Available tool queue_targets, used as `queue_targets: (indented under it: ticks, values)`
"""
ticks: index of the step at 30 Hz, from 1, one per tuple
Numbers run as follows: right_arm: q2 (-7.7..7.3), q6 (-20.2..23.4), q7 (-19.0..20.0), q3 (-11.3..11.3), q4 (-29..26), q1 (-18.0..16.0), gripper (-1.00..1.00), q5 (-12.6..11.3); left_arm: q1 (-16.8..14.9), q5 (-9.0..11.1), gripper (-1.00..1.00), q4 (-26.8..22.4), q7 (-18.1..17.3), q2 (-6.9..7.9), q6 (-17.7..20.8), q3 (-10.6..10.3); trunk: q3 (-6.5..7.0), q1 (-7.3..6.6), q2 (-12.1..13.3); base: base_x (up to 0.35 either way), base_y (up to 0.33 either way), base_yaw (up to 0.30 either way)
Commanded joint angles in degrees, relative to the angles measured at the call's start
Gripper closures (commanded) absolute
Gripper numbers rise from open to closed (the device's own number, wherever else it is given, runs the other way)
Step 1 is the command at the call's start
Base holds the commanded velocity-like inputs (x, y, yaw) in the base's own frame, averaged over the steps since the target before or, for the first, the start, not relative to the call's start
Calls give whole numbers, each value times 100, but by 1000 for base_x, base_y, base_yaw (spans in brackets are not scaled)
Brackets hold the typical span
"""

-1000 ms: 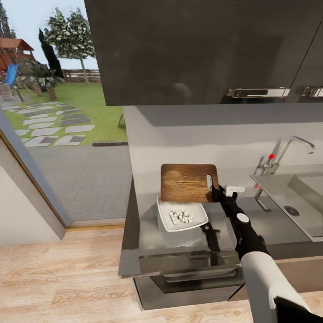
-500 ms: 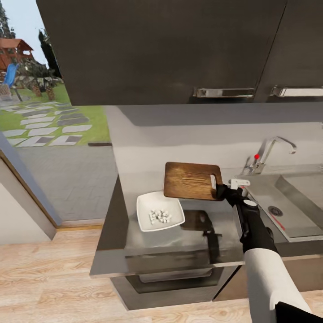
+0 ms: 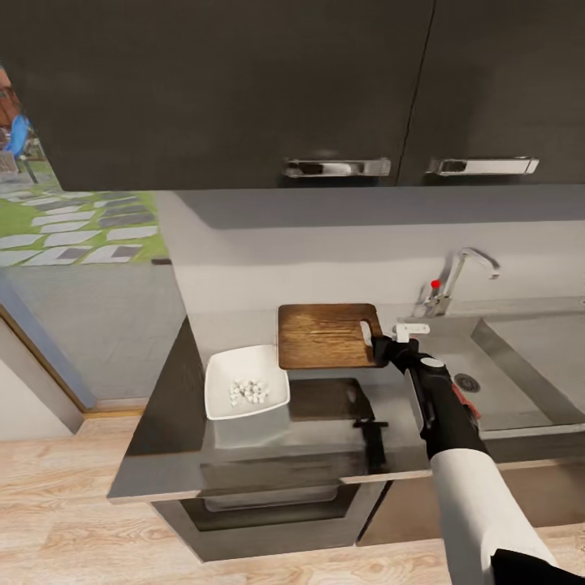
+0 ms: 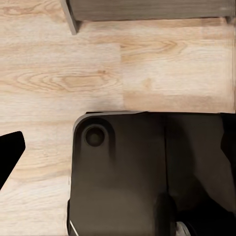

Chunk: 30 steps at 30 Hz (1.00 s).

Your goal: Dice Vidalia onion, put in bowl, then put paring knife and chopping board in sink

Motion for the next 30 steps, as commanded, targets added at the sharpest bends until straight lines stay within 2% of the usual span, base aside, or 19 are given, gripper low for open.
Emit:
queue_targets:
  ticks: [1, 25, 30]
  values:
    - [25, 25, 51, -23, -10, -7, 100, 75, 1, 42, -100, -9, 24, 4, -14, -48, -10, 4, -12, 0, -322, 0]
    - [217, 134, -122, -5, 8, -5, 100, 79, 1, 42, -100, -9, 24, 4, -14, -48, -10, 4, -12, 0, -322, 1]
    - [257, 154, -163, -5, 22, -2, 100, 79, 1, 42, -100, -9, 24, 4, -14, -48, -10, 4, -12, 0, -322, 113]
